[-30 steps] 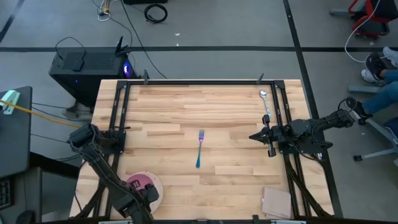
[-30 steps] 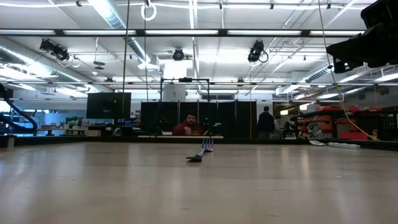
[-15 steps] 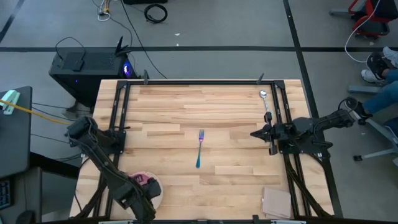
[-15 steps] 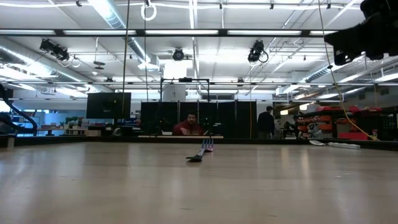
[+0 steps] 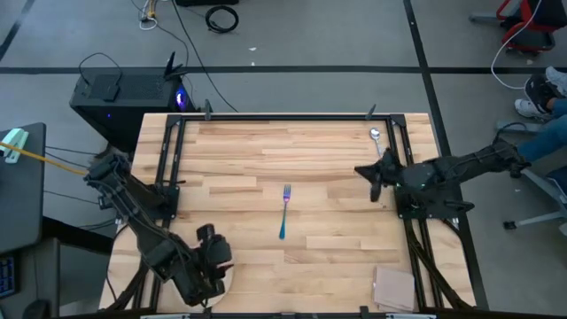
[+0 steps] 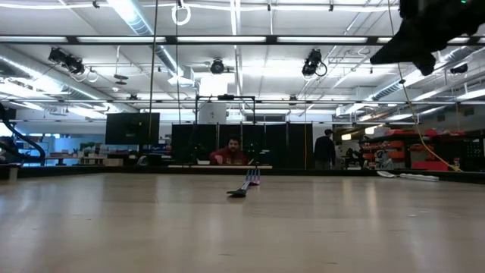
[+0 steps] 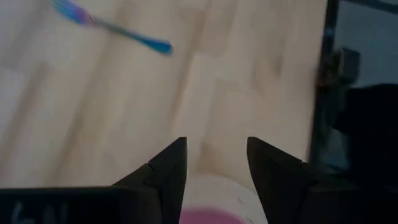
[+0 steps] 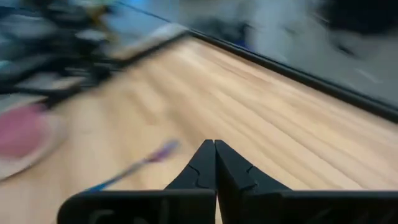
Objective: Set table place
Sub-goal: Put the spoon into the bowl
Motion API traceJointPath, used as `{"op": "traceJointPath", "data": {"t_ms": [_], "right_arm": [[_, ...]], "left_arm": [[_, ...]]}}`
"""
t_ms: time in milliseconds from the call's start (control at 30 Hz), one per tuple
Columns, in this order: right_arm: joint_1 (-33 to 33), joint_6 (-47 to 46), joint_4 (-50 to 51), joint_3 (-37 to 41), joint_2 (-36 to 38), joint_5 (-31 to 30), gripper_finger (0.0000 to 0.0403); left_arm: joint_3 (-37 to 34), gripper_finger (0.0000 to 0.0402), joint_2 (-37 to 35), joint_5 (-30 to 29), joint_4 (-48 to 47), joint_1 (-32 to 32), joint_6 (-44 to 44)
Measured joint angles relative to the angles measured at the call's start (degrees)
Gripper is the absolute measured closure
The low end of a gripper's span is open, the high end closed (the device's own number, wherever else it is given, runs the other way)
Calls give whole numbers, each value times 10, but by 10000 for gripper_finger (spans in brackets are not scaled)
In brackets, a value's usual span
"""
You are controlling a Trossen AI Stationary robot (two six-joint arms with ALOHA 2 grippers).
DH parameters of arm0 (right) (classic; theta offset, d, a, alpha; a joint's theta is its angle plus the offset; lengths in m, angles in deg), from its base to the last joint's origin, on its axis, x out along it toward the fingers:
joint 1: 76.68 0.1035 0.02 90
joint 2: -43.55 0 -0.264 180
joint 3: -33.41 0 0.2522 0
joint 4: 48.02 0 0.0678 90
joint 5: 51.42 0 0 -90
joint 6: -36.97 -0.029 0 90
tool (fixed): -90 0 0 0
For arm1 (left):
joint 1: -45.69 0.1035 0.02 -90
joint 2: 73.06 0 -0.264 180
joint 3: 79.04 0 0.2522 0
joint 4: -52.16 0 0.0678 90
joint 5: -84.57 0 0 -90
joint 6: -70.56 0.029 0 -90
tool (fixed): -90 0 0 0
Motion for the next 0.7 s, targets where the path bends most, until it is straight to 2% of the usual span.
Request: {"op": "traceJointPath", "data": {"t_ms": [167, 267, 333, 467, 700], "right_arm": [[-64, -184, 257, -137, -112, -16, 402], [-125, -249, 373, -203, -161, 6, 402], [-173, -261, 422, -238, -187, 30, 402], [-288, -221, 450, -280, -222, 89, 402], [-517, -55, 400, -280, -306, 247, 402]], "left_arm": [[0, 228, -2, -58, -1, 25, 59], [0, 227, -2, -77, -1, 44, 87], [0, 228, -2, -93, -1, 58, 101], [0, 232, -2, -127, -1, 80, 121], [0, 234, -2, -153, 0, 100, 122]]}}
